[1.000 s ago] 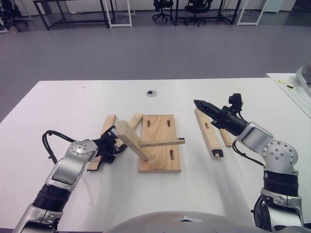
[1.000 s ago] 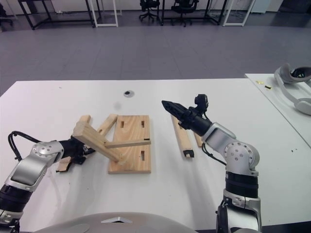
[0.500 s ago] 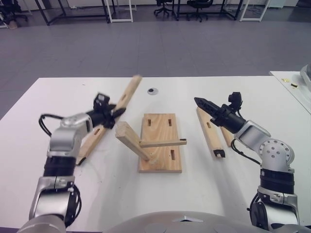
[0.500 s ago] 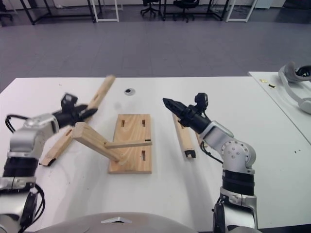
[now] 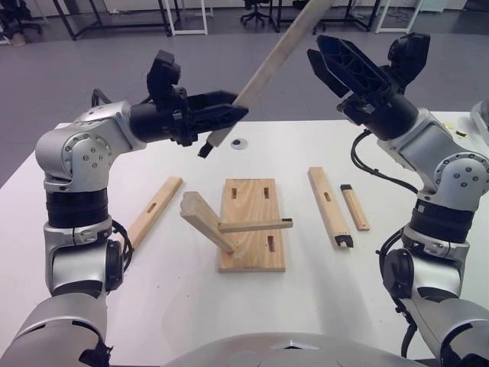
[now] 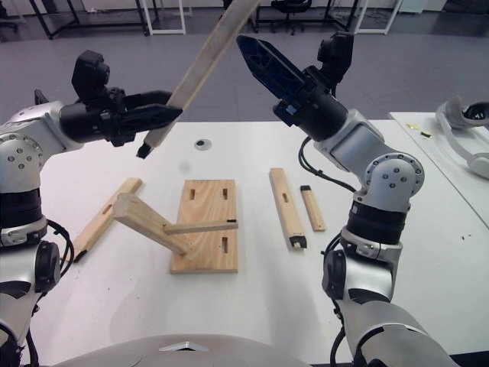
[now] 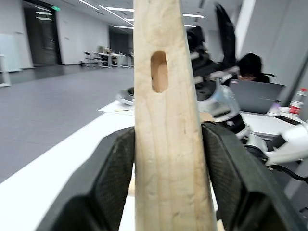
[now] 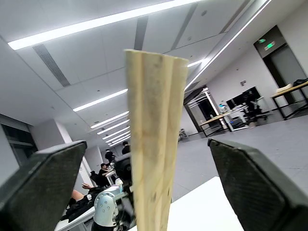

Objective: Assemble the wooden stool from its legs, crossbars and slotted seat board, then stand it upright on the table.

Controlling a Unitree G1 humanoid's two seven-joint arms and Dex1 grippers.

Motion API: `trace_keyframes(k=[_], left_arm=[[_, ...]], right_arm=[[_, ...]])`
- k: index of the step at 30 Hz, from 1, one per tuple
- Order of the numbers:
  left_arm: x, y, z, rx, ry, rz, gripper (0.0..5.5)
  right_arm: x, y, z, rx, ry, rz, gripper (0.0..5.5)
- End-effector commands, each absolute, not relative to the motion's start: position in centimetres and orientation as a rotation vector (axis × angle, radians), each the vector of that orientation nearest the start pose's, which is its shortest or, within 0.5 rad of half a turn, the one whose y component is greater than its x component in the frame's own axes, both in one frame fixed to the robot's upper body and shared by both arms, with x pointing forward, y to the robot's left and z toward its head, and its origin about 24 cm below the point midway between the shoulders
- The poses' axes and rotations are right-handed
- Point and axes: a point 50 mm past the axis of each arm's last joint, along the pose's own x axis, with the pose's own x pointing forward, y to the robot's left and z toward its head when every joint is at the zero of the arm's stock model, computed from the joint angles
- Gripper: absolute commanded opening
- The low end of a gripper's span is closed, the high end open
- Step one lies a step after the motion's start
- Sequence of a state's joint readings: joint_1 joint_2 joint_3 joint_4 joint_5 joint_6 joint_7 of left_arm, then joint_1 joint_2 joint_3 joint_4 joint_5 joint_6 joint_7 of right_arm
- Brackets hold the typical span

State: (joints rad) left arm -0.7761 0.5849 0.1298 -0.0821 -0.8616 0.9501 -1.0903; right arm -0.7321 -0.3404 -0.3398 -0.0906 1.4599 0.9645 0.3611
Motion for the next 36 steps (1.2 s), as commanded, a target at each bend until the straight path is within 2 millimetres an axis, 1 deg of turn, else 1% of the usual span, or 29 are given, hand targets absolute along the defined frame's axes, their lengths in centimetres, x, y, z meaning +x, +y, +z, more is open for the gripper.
trace_keyframes(k=[1, 4, 6, 10, 12, 14, 16, 21, 22, 25, 27, 28, 29, 30, 31, 32, 34, 36], left_arm=[[27.8, 15.2, 25.1, -0.142, 0.055, -1.516, 2.19], [27.9, 15.0, 24.7, -0.137, 0.077, -1.519, 2.19], [28.1, 15.2, 24.6, -0.139, 0.073, -1.505, 2.19], [28.4, 15.5, 24.3, -0.136, 0.075, -1.487, 2.19], [28.5, 15.8, 24.1, -0.135, 0.081, -1.483, 2.19], [28.4, 16.0, 23.9, -0.132, 0.095, -1.480, 2.19], [28.4, 16.2, 23.6, -0.134, 0.114, -1.479, 2.19], [27.9, 16.3, 22.5, -0.135, 0.168, -1.497, 2.19], [28.1, 16.3, 22.3, -0.133, 0.169, -1.476, 2.19], [29.3, 16.5, 22.5, -0.216, 0.147, -1.370, 2.19], [30.0, 17.0, 22.5, -0.201, 0.108, -1.308, 2.19], [30.2, 17.3, 22.2, -0.196, 0.120, -1.287, 2.19], [30.4, 17.7, 21.6, -0.183, 0.145, -1.264, 2.56], [30.4, 17.9, 21.1, -0.169, 0.163, -1.252, 2.66], [30.4, 18.2, 20.5, -0.165, 0.177, -1.245, 2.86], [30.4, 18.8, 19.7, -0.184, 0.211, -1.228, 2.94], [30.5, 20.0, 18.2, -0.206, 0.223, -1.176, 2.94], [30.6, 21.8, 16.9, -0.210, 0.212, -1.072, 2.94]], right_arm=[[29.1, -14.3, 26.7, 0.839, -0.141, 1.232, 4.70], [28.9, -14.3, 26.8, 0.861, -0.143, 1.257, 4.15], [28.9, -14.2, 26.5, 0.863, -0.133, 1.258, 3.77], [28.6, -14.1, 25.7, 0.823, -0.084, 1.273, 3.02], [28.6, -14.4, 25.3, 0.810, -0.066, 1.261, 2.52], [28.7, -14.7, 25.0, 0.792, -0.042, 1.247, 2.13], [28.8, -15.1, 24.8, 0.771, -0.018, 1.233, 2.07], [29.1, -15.7, 25.0, 0.749, -0.009, 1.225, 2.07], [29.1, -15.8, 25.0, 0.746, -0.007, 1.225, 2.07], [29.2, -15.8, 25.1, 0.741, -0.005, 1.226, 2.07], [29.6, -15.7, 25.2, 0.727, -0.008, 1.205, 2.07], [29.9, -15.7, 25.4, 0.713, -0.016, 1.188, 2.07], [30.4, -15.8, 25.8, 0.677, -0.032, 1.165, 2.07], [30.8, -15.9, 26.3, 0.635, -0.045, 1.148, 2.07], [31.0, -16.0, 26.7, 0.585, -0.052, 1.137, 2.07], [31.3, -16.2, 26.9, 0.538, -0.050, 1.130, 2.07], [31.6, -16.5, 26.8, 0.472, -0.032, 1.119, 2.07], [31.4, -16.9, 25.7, 0.369, 0.037, 1.137, 2.07]])
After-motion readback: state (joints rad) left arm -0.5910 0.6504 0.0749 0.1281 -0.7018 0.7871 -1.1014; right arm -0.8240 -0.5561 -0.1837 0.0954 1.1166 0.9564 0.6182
